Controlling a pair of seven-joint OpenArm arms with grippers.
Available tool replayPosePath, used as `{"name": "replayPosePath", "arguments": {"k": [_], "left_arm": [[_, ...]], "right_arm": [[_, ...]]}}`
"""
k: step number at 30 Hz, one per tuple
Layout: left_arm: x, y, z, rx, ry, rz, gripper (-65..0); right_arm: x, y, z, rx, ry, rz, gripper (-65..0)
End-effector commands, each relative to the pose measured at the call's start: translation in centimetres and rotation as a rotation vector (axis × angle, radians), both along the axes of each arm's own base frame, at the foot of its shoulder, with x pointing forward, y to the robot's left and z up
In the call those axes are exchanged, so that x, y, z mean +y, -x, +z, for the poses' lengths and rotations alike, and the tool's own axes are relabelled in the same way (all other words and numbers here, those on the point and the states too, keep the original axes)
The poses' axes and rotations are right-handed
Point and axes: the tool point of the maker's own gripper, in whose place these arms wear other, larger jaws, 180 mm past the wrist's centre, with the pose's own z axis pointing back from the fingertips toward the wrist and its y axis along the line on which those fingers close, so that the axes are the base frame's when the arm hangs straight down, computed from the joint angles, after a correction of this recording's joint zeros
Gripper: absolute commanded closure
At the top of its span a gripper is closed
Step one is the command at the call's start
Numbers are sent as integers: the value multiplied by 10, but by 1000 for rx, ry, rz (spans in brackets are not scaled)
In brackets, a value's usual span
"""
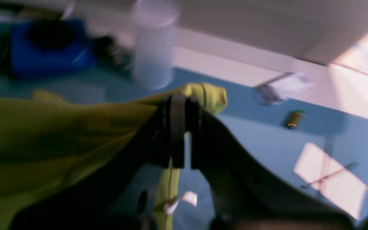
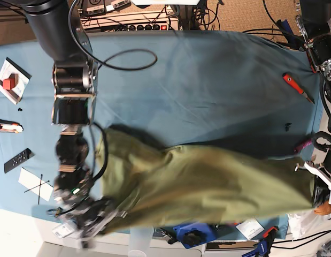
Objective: Layout the t-shirt on the table in an organized manner, then fold the t-shirt properly
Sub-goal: 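Lift the shirt with both grippers and swing it flat across the table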
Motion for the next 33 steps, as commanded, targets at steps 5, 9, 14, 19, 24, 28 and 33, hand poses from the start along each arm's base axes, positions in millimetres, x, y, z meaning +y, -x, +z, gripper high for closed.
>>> {"name": "replayPosePath", "arguments": {"k": [5, 9, 14, 19, 24, 28, 33], "left_arm": [[2, -2, 33, -104, -8, -6, 0], [-4, -1, 22, -40, 37, -31, 0], [-18, 6, -1, 78, 32, -116, 0], [-19, 16, -22, 150, 49, -130, 0], [-9, 29, -33, 173, 48, -121, 0], [1, 45, -42, 190, 105, -116, 0], [9, 68, -57, 224, 155, -132, 0]], "right_arm": [[-23, -8, 69, -84, -86, -10, 0], [-29, 8, 88, -61, -143, 15, 0], [-39, 28, 92, -64, -140, 27, 0], [-37, 49, 52, 5, -143, 43, 0], [-24, 81, 38, -15, -89, 87, 0], [-16, 112, 28, -37, -47, 102, 0], [-3, 155, 11, -43, -5, 131, 0]]}}
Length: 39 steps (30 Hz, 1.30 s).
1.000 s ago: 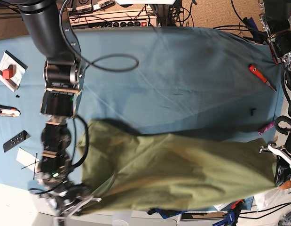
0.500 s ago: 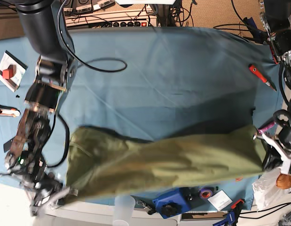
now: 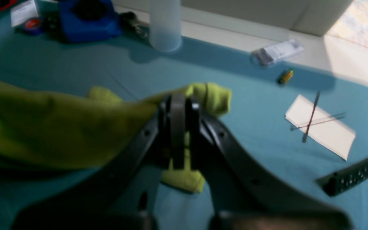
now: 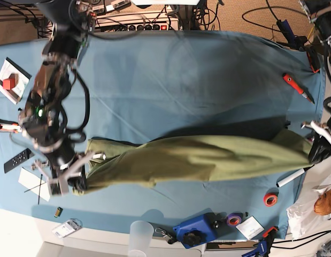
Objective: Layout the t-shirt on the table in an organized manner, then fold the t-shirt properly
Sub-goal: 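Lift the shirt with both grippers and swing it flat across the table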
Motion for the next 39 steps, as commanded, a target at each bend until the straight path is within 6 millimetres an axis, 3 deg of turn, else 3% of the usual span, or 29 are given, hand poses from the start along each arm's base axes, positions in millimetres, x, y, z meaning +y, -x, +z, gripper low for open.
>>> {"name": "replayPosePath", "arguments": {"k": [1, 4, 11, 20, 26, 31, 36, 39], "left_arm": [[3, 0, 18, -58, 1, -7, 0], [7, 11, 6, -24, 17, 8, 0], [2, 44, -43, 132, 44, 10, 0], [-16, 100, -104, 312, 132, 36, 0], [-15, 133, -131, 420, 111, 58, 0], [-14, 147, -139, 461, 103, 62, 0], [9, 156, -151, 521, -42, 115, 0], [30, 160, -155, 551, -123, 204, 0]], "right_arm": [[1, 6, 12, -52, 7, 8, 0], [0, 34, -5, -17, 26, 5, 0], [-26, 89, -41, 110, 35, -71, 0], [-19, 143, -97, 352, 13, -13, 0], [-19, 183, -130, 523, 67, 31, 0], [-18, 205, -144, 594, 76, 46, 0], [-19, 225, -155, 654, 98, 63, 0], [-30, 230, -158, 675, 153, 31, 0]]}}
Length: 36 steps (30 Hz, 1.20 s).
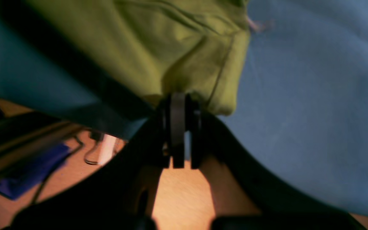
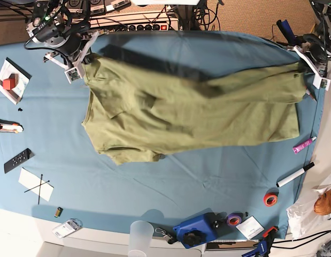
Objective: Layout the t-shirt on the table in an organized manner, then fold the t-shirt properly
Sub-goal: 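Lift the shirt with both grippers and swing it flat across the table, then release the shirt edge and open both grippers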
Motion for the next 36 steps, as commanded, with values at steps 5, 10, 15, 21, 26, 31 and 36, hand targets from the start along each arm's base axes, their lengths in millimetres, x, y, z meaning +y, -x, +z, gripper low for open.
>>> {"name": "replayPosePath", "arguments": {"k": [5, 10, 15, 21, 26, 31, 36], "left_arm": [[27, 1, 7, 9, -131, 49, 0], [28, 1, 7, 10, -136, 49, 0], [27, 1, 7, 9, -133, 46, -71], [29, 4, 6, 37, -141, 45, -315], [40, 13, 9, 103, -172, 89, -314], [42, -2, 31, 26, -198, 124, -314], [39, -23, 55, -95, -222, 115, -314]], "right_arm": [[-22, -3, 7, -24, 110, -45, 0], [-28, -1, 6, -13, 135, -72, 0], [-26, 0, 5, -3, 137, -43, 0], [-21, 2, 5, 12, 126, -17, -143], [-18, -2, 28, -37, 160, -5, -143], [-29, -33, 58, -265, 141, -47, -143], [-54, -46, 79, -355, 177, -137, -143]]}}
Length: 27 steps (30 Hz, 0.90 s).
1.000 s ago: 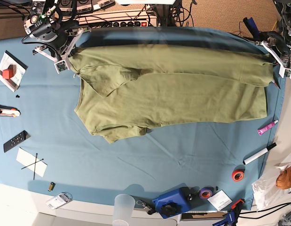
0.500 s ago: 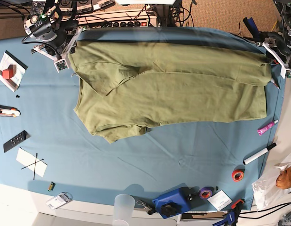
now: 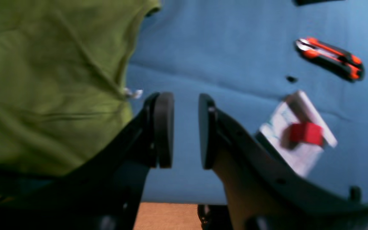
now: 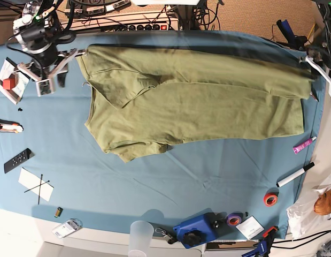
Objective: Layout the t-shirt on the table in an organized manner, then fold the t-shirt properly
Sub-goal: 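Release the shirt edge and open both grippers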
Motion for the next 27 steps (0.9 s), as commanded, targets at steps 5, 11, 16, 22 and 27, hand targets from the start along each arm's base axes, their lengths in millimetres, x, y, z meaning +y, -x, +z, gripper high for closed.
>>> {"name": "replayPosePath", "arguments": {"k": [5, 11, 16, 22, 27], "left_arm": [[4, -4, 12, -17, -34, -10, -314], [8, 29, -7, 187, -31, 40, -314], [20, 34, -6, 211, -102, 56, -314], [33, 21, 7, 133, -206, 42, -314], [38, -5, 26, 17, -262, 23, -314]], "right_arm": [[-4, -4, 12, -39, 20, -3, -143], [-4, -4, 11, -38, 20, -2, -145], [-4, -4, 11, -35, 21, 0, -228], [-5, -4, 11, -36, 21, -3, -247], [-4, -10, 18, -82, 1, -19, -247]]}}
